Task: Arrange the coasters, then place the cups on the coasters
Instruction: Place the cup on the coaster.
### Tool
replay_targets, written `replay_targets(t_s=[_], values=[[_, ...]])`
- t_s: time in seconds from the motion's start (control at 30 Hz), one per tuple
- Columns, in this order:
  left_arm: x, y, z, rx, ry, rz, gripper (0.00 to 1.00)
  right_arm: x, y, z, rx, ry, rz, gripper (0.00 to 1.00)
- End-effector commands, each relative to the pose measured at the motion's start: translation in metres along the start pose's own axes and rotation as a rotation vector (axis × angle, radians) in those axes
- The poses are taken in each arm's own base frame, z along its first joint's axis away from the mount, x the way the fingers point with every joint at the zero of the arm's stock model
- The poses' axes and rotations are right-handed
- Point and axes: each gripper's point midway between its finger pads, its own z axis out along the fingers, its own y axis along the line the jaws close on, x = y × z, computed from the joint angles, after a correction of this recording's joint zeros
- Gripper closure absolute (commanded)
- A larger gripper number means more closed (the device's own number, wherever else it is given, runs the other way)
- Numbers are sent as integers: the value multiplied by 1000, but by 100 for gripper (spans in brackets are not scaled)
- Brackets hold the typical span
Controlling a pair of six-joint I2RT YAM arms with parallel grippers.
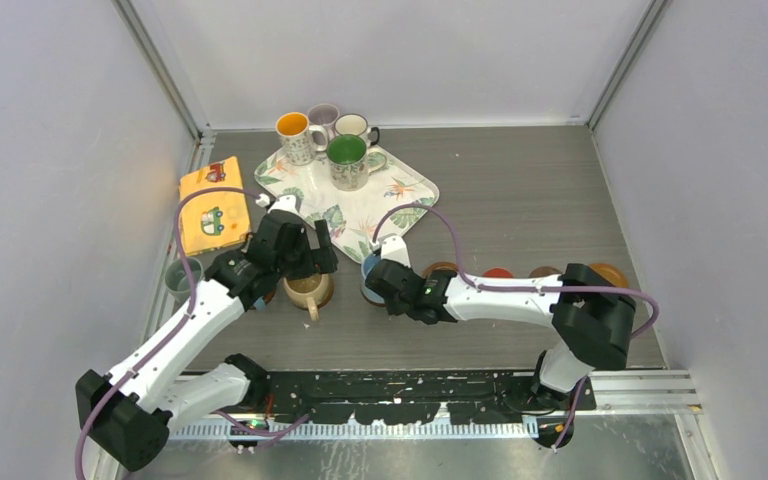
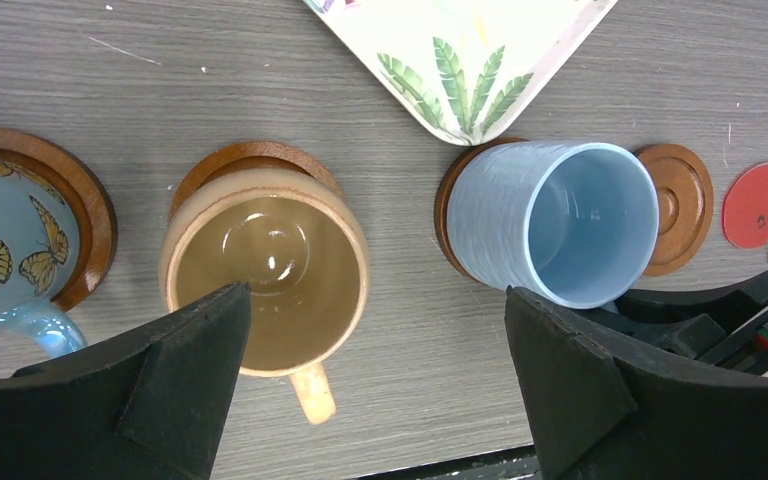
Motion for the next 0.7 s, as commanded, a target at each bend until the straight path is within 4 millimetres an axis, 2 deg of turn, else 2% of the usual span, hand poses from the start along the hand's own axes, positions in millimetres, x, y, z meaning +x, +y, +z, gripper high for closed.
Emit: replay_targets(t_s=[0.0,0.4,0.67], values=[[-13,0,-5,6,-58,-2,0,-17,21,-3,-52,-78,37,99],[-10,2,-6,5,-52,-7,0,-13,43,-11,-100,-82,34,99],[-9,3,-5,4,-51,-10,0,-18,38,-15,-75,-104,32,99]])
